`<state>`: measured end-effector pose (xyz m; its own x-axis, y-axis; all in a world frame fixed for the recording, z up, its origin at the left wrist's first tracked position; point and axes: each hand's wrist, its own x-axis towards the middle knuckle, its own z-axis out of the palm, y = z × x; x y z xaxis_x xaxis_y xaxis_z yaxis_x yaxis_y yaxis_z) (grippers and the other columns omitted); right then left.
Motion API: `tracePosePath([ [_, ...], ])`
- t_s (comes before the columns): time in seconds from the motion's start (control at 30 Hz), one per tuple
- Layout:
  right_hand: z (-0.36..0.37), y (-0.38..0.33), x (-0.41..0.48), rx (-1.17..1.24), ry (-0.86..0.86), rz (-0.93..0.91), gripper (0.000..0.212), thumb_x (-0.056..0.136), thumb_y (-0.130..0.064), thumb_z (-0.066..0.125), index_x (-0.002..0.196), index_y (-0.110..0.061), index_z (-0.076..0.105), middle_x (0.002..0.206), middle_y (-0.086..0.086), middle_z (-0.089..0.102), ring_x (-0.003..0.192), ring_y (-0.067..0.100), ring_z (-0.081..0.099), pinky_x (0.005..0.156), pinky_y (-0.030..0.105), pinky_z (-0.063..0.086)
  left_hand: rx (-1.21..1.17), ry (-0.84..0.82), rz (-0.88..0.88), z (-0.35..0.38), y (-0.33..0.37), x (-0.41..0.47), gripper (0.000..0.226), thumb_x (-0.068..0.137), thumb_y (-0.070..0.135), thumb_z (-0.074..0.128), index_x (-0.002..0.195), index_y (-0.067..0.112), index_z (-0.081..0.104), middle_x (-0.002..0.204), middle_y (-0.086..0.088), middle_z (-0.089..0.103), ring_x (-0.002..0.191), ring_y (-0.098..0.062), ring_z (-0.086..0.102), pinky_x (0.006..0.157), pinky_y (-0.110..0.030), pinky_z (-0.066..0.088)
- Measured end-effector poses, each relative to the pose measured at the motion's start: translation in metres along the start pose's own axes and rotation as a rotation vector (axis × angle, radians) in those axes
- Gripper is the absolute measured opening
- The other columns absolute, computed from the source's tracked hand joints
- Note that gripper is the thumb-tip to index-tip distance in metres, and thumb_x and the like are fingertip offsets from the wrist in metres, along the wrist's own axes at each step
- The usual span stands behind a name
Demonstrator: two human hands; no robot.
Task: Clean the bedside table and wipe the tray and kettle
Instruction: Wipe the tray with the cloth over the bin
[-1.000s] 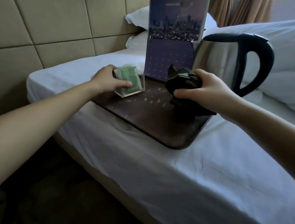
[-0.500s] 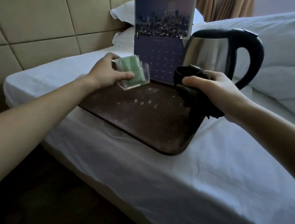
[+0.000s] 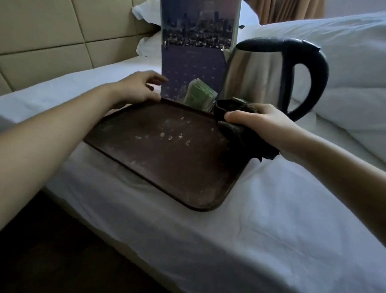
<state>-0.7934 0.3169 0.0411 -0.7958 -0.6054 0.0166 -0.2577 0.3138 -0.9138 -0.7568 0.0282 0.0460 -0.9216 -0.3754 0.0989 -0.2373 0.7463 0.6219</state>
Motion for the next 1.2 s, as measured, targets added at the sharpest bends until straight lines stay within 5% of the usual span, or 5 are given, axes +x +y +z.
tracePosePath([
  [0.33,0.02,0.009,-0.011,0.071,-0.144,-0.176,0.016,0.08,-0.028,0.067,0.096,-0.031,0.064,0.064,-0.013,0.069,0.054,0.002,0.064,0.044,0.013,0.045,0.234,-0.13,-0.34,-0.032,-0.063,-0.065,0.027,0.095,0.03,0.054,0.112,0.01,0.057,0.109,-0.008,0.06,0.098,-0.022,0.056,0.086,-0.031,0.041],
  [0.6,0.026,0.021,-0.019,0.146,-0.12,-0.262,0.018,0.078,-0.029,0.069,0.093,-0.028,0.06,0.074,-0.01,0.068,0.067,0.007,0.067,0.052,0.017,0.05,-0.353,-0.103,-0.303,-0.045,-0.054,-0.095,0.027,0.101,0.024,0.039,0.09,0.009,0.057,0.075,-0.001,0.069,0.057,-0.006,0.066,0.049,-0.017,0.053],
  [0.87,0.056,-0.003,-0.022,0.335,0.052,-0.385,0.039,0.088,-0.027,0.06,0.117,-0.032,0.034,0.112,-0.006,0.052,0.093,0.014,0.064,0.069,0.028,0.057,-0.562,0.232,-0.168,-0.07,-0.067,-0.169,0.043,0.102,0.011,0.031,0.07,0.013,0.06,0.049,0.009,0.065,0.045,0.001,0.061,0.043,-0.011,0.047],
  [1.0,0.093,-0.027,-0.015,0.101,0.231,-0.508,0.041,0.085,-0.034,0.063,0.113,-0.033,0.034,0.127,0.005,0.046,0.11,0.017,0.051,0.095,0.037,0.047,-0.636,0.449,-0.1,-0.092,-0.088,-0.222,0.026,0.102,0.018,0.034,0.084,0.017,0.052,0.061,0.01,0.069,0.054,0.0,0.064,0.053,-0.015,0.054],
  [1.2,0.192,-0.028,-0.042,-0.416,0.111,-0.858,0.057,0.078,-0.058,0.05,0.128,-0.03,0.047,0.133,0.002,0.045,0.121,0.028,0.039,0.094,0.022,0.022,-0.628,0.683,-0.087,-0.107,-0.115,-0.31,0.022,0.101,0.018,0.037,0.084,0.02,0.05,0.063,0.011,0.068,0.056,-0.002,0.064,0.053,-0.017,0.054],
])
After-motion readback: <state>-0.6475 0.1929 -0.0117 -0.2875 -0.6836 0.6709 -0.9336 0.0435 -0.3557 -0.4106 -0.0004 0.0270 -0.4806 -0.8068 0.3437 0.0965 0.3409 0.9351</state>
